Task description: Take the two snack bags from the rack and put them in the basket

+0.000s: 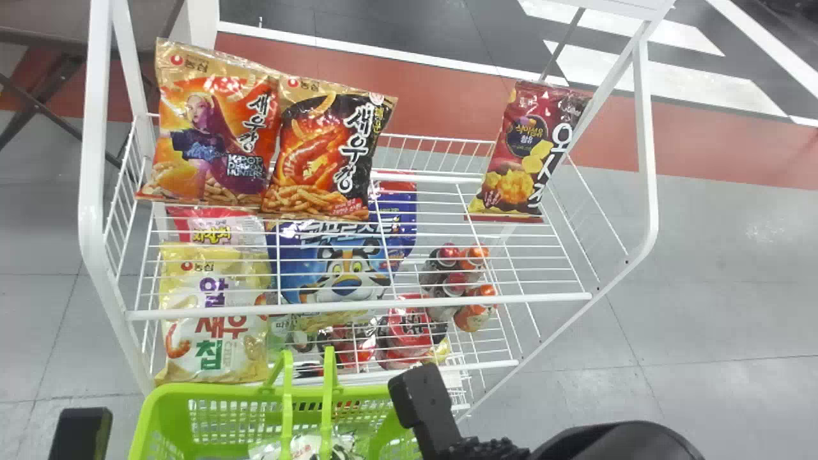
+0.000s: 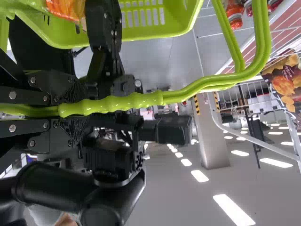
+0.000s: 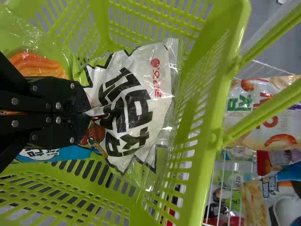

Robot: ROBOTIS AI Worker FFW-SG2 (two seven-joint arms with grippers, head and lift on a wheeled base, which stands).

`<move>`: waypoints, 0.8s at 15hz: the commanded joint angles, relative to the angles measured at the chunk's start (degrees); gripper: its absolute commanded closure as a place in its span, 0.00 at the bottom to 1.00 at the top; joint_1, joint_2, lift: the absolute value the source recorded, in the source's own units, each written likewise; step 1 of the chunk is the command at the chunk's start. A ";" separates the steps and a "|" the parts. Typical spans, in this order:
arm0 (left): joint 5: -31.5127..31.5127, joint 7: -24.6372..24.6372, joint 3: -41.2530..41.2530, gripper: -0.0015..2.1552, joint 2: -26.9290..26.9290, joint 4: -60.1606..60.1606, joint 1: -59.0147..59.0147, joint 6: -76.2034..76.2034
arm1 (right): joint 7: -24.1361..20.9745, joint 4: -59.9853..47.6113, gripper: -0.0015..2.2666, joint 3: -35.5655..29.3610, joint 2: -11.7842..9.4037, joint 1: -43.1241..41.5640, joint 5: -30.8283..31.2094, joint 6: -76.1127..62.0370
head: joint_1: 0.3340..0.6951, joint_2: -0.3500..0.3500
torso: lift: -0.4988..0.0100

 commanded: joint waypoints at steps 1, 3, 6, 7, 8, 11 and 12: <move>0.00 -0.01 0.08 0.82 0.13 -0.52 0.32 0.00 | 0.23 0.00 0.53 0.34 -0.09 -0.30 0.09 1.35 | 1.00 0.00 | 0.96; 0.00 -0.01 0.34 0.82 0.13 -0.52 0.41 0.00 | 0.58 -3.25 0.00 -1.60 -0.53 0.67 0.09 1.35 | 1.00 0.00 | 0.96; 0.00 -0.01 0.34 0.82 0.13 -0.52 0.41 0.00 | 3.22 -9.84 0.02 -7.05 -0.89 0.41 -0.44 1.35 | 1.00 0.00 | 0.96; 0.00 -0.01 0.34 0.82 0.13 -0.52 0.49 0.00 | 5.06 -11.51 0.03 -9.07 -0.89 0.32 -0.71 1.35 | 1.00 0.00 | 0.96; 0.00 -0.10 0.25 0.82 0.13 -0.52 0.58 0.00 | 6.56 -13.00 0.03 -10.91 -0.89 0.41 -0.88 1.35 | 1.00 0.00 | 0.96; 0.00 -0.45 0.43 0.82 0.21 -0.61 1.11 0.00 | 7.17 -15.02 0.03 -13.73 -0.71 -0.12 -1.06 1.35 | 1.00 0.00 | 0.96; -0.27 -0.27 0.34 0.82 0.21 -0.52 1.11 0.00 | 7.08 -15.02 0.03 -13.81 -0.53 -1.53 -0.53 1.35 | 1.00 0.00 | 0.96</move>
